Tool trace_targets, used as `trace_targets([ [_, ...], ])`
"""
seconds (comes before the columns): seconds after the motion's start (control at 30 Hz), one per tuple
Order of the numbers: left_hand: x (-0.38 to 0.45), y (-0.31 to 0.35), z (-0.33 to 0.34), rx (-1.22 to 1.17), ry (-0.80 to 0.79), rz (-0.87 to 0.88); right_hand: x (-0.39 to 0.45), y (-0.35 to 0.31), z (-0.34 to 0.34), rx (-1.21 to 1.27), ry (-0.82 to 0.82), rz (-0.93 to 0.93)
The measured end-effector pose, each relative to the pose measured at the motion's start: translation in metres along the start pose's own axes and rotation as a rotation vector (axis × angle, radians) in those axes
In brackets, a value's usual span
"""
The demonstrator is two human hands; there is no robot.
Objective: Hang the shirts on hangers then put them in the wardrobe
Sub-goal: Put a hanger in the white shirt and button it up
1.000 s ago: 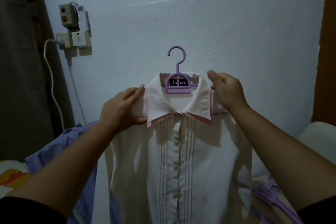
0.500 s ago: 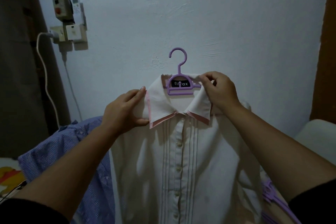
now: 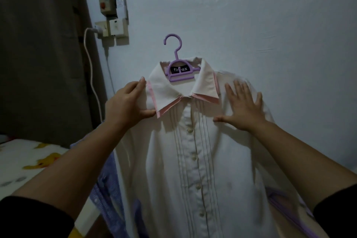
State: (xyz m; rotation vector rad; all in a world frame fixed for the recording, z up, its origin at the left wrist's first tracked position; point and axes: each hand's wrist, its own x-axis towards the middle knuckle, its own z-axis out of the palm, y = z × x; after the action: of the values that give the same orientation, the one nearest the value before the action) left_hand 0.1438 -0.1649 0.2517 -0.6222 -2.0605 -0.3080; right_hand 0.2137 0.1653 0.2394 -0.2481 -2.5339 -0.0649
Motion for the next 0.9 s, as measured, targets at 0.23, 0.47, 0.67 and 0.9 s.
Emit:
trace_targets([
  [0.23, -0.001, -0.058, -0.015, 0.109, -0.064, -0.209, 0.043, -0.082, 0.051, 0.116, -0.058, -0.001],
  [0.47, 0.006, -0.134, 0.000, 0.239, -0.131, -0.452, 0.093, -0.179, 0.114, 0.225, -0.208, -0.048],
  [0.67, -0.002, -0.203, 0.033, 0.325, -0.224, -0.661, 0.120, -0.258, 0.172, 0.303, -0.309, -0.178],
  [0.9, -0.041, -0.257, 0.090, 0.271, -0.441, -0.920, 0.125, -0.315, 0.220, 0.343, -0.426, -0.278],
])
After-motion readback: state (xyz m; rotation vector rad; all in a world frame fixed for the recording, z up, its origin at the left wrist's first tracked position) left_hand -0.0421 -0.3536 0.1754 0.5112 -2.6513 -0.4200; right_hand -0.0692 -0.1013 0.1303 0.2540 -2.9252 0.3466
